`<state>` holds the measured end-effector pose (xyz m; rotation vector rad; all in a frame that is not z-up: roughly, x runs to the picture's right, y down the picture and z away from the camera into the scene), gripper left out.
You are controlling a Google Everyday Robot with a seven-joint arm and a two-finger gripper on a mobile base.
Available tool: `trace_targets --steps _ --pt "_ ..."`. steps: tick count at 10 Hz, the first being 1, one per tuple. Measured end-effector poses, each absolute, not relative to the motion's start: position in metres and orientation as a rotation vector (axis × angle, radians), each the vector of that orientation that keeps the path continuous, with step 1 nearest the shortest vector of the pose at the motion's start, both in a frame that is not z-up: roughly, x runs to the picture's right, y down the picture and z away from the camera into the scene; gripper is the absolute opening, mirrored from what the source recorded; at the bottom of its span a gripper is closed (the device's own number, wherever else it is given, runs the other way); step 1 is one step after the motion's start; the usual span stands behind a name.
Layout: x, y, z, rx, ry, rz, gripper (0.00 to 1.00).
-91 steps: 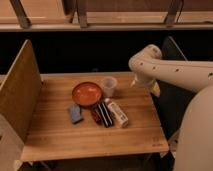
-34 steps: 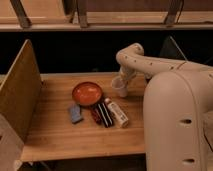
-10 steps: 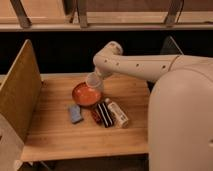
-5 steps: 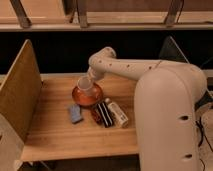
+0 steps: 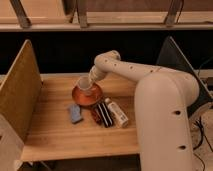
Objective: Place the ceramic cup in the ceramic bowl
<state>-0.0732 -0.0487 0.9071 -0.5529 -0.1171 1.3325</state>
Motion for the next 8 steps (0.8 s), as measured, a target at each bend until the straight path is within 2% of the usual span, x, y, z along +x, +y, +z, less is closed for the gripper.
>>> trace_targets --steps 4,5,8 --pt "-0.062 -0.044 0.910 -0.595 -0.119 1.396 0.75" --pt "-0.060 -0.041 0.911 -0.605 -0.116 1.404 0.80" --pt "-0.063 -0.038 0.909 -0.631 -0.107 1.407 0.80"
